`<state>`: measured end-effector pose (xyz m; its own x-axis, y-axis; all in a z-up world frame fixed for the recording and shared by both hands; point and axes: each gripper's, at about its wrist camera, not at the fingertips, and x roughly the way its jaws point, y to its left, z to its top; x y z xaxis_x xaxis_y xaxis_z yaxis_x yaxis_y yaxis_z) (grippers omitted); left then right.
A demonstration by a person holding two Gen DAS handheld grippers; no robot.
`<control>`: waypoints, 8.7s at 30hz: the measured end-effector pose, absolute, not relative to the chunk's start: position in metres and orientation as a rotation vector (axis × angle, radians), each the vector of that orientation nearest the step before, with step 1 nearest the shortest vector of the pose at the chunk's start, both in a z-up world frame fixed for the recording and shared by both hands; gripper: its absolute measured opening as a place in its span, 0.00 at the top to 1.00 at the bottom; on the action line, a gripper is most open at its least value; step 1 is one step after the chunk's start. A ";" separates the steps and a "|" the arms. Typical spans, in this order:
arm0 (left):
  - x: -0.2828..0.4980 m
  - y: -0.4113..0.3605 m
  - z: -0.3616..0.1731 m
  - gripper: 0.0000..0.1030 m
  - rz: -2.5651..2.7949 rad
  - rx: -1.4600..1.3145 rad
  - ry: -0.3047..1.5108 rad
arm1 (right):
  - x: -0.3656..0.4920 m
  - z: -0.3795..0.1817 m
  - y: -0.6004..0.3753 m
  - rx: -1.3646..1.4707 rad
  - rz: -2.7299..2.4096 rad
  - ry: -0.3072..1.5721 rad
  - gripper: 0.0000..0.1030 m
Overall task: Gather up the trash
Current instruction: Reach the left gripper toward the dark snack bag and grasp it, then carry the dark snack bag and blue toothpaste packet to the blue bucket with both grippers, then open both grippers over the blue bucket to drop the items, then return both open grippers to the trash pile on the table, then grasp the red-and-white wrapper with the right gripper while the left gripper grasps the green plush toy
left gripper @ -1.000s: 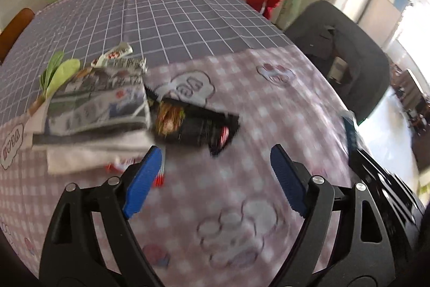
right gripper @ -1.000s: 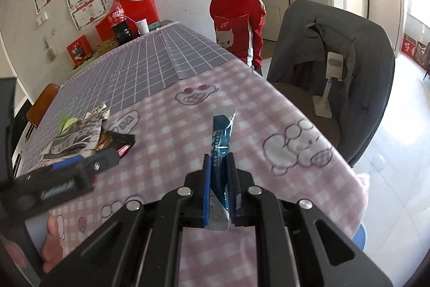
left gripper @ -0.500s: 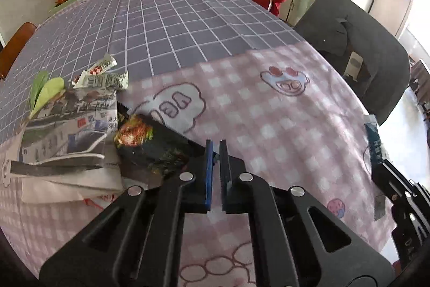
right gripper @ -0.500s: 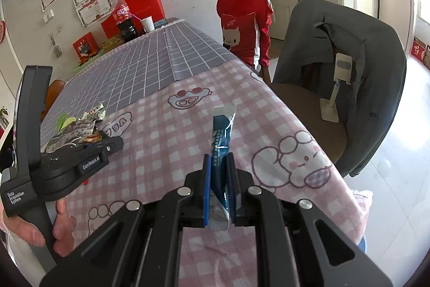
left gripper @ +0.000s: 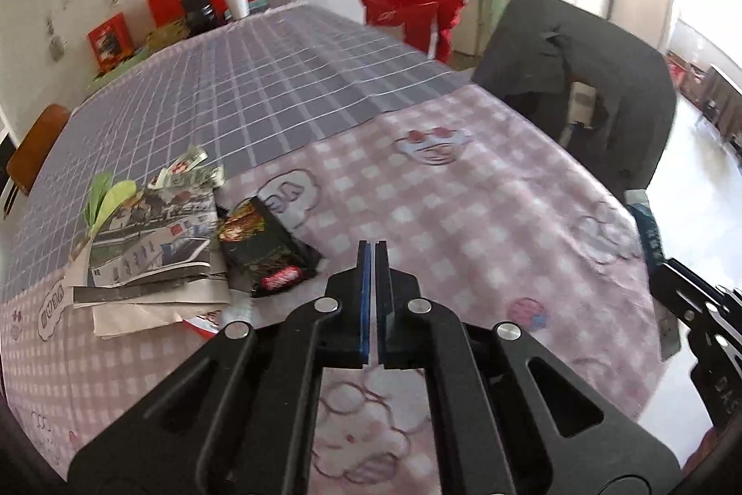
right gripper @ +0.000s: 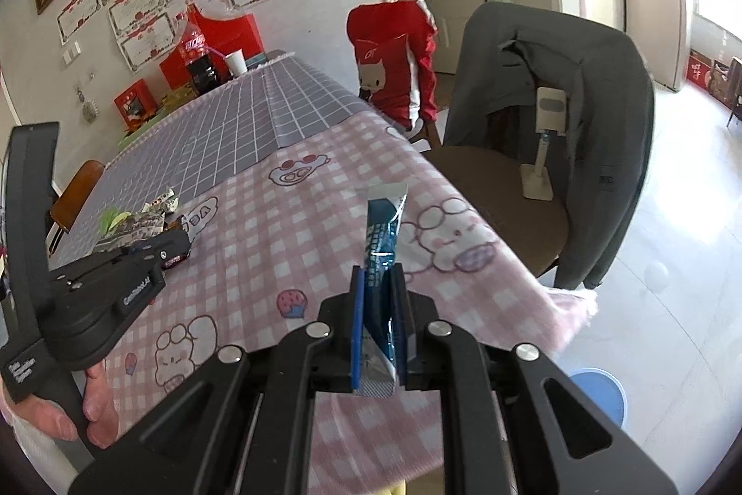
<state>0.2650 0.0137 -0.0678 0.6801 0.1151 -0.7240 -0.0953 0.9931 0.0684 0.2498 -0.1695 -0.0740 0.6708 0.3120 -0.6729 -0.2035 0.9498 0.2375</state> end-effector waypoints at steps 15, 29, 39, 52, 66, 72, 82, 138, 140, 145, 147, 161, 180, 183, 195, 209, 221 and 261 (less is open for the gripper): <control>0.243 0.005 -0.063 0.25 0.110 -0.004 0.761 | 0.220 -0.063 -0.204 0.153 0.244 0.758 0.89; 0.289 0.083 -0.101 0.25 0.299 -0.168 0.888 | 0.274 -0.078 -0.159 0.128 0.353 0.801 0.89; 0.309 0.092 -0.110 0.71 0.358 -0.174 0.915 | 0.297 -0.090 -0.150 0.102 0.377 0.827 0.89; 0.282 0.041 -0.095 0.79 0.227 -0.126 0.885 | 0.260 -0.079 -0.198 0.142 0.292 0.789 0.89; 0.241 -0.113 -0.069 0.79 -0.114 0.026 0.809 | 0.197 -0.073 -0.306 0.247 0.052 0.739 0.89; 0.226 -0.184 -0.070 0.79 -0.272 0.101 0.802 | 0.174 -0.083 -0.357 0.293 -0.071 0.742 0.89; 0.217 -0.294 -0.108 0.78 -0.483 0.238 0.887 | 0.141 -0.120 -0.440 0.407 -0.248 0.789 0.89; 0.186 -0.182 -0.064 0.15 -0.321 0.143 0.741 | 0.137 -0.092 -0.370 0.344 -0.178 0.835 0.16; 0.183 -0.165 -0.059 0.15 -0.293 0.127 0.728 | 0.138 -0.084 -0.355 0.325 -0.147 0.824 0.16; 0.171 -0.113 -0.045 0.15 -0.192 0.085 0.689 | 0.146 -0.068 -0.309 0.273 -0.046 0.801 0.16; 0.165 -0.092 -0.040 0.15 -0.144 0.068 0.677 | 0.148 -0.064 -0.293 0.257 -0.013 0.795 0.16; 0.125 0.050 -0.023 0.15 0.149 -0.054 0.639 | 0.161 -0.036 -0.138 0.087 0.291 0.769 0.16; 0.131 0.203 -0.055 0.15 0.349 -0.203 0.755 | 0.199 -0.052 0.021 -0.103 0.514 0.853 0.16; 0.139 0.223 -0.062 0.15 0.361 -0.219 0.781 | 0.211 -0.062 0.040 -0.138 0.532 0.881 0.16; 0.168 0.279 -0.085 0.15 0.381 -0.264 0.885 | 0.260 -0.103 0.099 -0.226 0.595 0.978 0.17; 0.217 0.306 -0.094 0.15 0.356 -0.217 0.961 | 0.264 -0.098 0.077 -0.143 0.638 0.933 0.95; 0.244 0.321 -0.098 0.24 0.413 -0.143 0.879 | 0.276 -0.073 0.028 -0.061 0.530 0.872 0.96; 0.167 0.136 0.053 0.97 -0.003 -0.085 0.450 | 0.186 -0.004 -0.146 0.080 0.384 0.653 0.96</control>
<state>0.1675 0.1364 0.0532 0.9004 -0.0215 -0.4345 -0.0162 0.9964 -0.0830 0.1858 -0.1459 -0.0039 0.7266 0.3728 -0.5771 -0.3229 0.9267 0.1921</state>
